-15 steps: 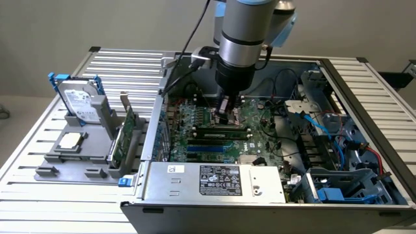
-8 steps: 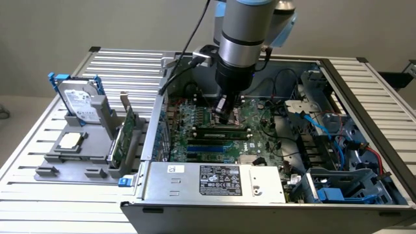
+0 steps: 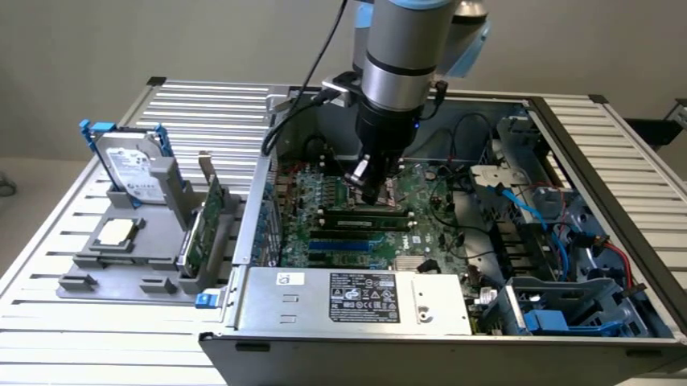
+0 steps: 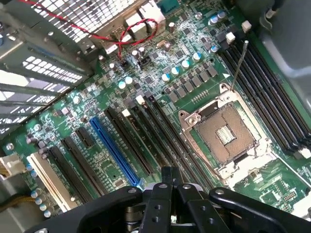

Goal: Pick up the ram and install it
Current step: 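Press down the ram until it locks into place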

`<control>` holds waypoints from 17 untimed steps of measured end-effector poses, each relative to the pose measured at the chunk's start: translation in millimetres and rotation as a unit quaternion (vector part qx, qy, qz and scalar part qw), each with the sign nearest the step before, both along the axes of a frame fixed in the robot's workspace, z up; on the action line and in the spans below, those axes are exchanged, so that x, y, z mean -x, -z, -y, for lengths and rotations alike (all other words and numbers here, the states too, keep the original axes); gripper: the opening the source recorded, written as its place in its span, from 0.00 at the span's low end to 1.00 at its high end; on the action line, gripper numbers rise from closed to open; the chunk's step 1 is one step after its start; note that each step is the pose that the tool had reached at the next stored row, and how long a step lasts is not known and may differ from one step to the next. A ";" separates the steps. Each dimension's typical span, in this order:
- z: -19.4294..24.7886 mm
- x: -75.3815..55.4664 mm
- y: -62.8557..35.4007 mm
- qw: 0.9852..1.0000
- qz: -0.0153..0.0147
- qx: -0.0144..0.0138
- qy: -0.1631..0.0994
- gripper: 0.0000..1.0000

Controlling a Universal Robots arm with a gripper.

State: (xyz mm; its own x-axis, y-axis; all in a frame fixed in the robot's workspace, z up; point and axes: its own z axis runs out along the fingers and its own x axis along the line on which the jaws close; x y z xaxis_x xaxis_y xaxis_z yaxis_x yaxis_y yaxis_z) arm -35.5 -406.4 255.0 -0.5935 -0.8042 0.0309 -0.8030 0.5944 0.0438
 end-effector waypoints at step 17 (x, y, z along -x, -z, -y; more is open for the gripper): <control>0.0 0.0 0.0 0.990 0.000 0.000 0.142 0.11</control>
